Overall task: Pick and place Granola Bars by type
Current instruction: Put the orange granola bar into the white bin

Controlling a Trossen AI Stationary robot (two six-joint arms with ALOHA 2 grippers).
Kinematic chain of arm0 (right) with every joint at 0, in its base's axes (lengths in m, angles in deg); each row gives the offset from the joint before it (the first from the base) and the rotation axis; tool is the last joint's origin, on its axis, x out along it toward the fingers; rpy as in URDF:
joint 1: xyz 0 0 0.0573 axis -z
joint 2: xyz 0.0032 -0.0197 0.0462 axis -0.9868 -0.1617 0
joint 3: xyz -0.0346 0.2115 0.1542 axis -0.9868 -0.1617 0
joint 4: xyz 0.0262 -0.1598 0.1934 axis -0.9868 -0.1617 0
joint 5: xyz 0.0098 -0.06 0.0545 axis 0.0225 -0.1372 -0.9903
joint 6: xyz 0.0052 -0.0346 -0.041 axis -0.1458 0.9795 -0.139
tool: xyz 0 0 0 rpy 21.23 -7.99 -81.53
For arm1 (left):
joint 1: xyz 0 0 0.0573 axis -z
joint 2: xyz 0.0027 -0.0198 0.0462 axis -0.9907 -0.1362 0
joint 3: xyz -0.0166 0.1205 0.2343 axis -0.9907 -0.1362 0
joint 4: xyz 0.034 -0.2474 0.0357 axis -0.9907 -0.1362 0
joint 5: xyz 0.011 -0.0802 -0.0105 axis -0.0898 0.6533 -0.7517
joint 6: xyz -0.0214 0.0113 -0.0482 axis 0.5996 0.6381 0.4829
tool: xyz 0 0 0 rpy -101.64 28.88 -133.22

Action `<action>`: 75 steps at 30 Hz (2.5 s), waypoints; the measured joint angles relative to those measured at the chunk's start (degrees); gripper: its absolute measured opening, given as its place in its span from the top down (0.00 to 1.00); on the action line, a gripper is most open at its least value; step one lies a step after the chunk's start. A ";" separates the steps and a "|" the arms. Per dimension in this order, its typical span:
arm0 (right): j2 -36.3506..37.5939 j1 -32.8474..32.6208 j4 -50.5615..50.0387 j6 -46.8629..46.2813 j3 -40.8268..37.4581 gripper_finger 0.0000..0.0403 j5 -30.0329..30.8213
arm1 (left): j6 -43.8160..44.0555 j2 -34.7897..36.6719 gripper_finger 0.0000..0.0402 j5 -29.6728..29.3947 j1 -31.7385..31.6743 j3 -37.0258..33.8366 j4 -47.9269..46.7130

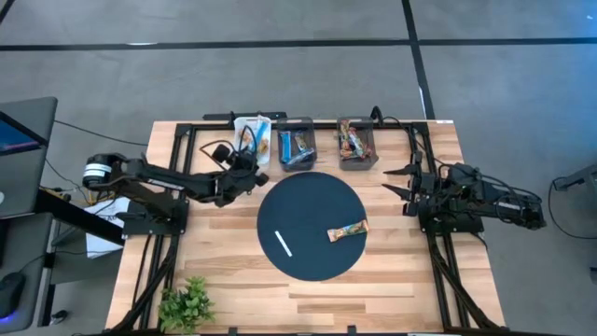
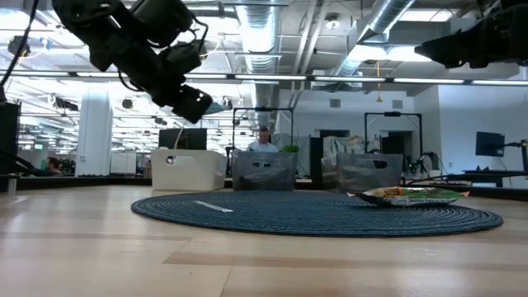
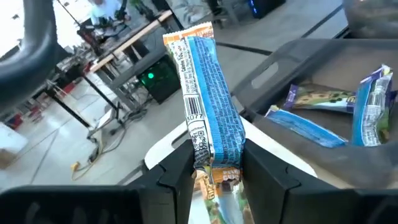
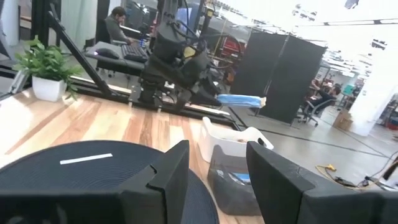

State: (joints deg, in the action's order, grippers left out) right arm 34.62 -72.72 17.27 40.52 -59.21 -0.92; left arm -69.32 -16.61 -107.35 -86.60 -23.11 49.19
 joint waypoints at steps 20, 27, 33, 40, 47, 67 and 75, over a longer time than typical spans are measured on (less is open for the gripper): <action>0.00 -0.03 0.18 0.02 0.00 0.62 0.08 | 3.75 -0.78 0.71 18.64 -13.75 -0.09 -2.88; 0.00 -0.03 0.16 0.02 0.00 0.62 0.08 | 5.33 -0.78 0.63 22.89 -16.72 -0.07 -4.04; 0.00 -0.03 0.16 0.02 0.00 0.62 0.08 | 5.31 -0.78 0.55 23.16 -16.96 -0.05 -3.55; 0.00 -0.03 -0.08 -0.45 0.00 0.62 0.07 | 2.93 -0.78 0.52 23.11 -16.49 -0.02 -2.98; -1.45 -0.07 -1.86 -2.77 -0.09 0.62 -2.76 | -7.73 -0.78 0.52 26.96 -10.30 0.00 5.39; -31.28 -7.96 19.95 -13.63 -3.48 0.62 -12.61 | -25.53 -0.78 0.52 53.95 -1.35 0.00 6.88; -50.41 -15.10 32.74 -14.84 -3.48 0.62 -10.17 | -27.16 -0.78 0.52 56.61 -1.35 0.01 6.85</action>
State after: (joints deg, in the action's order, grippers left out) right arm -15.80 -87.83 50.01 25.68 -62.69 -11.09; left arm -96.48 -17.38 -50.74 -87.95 -23.10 56.04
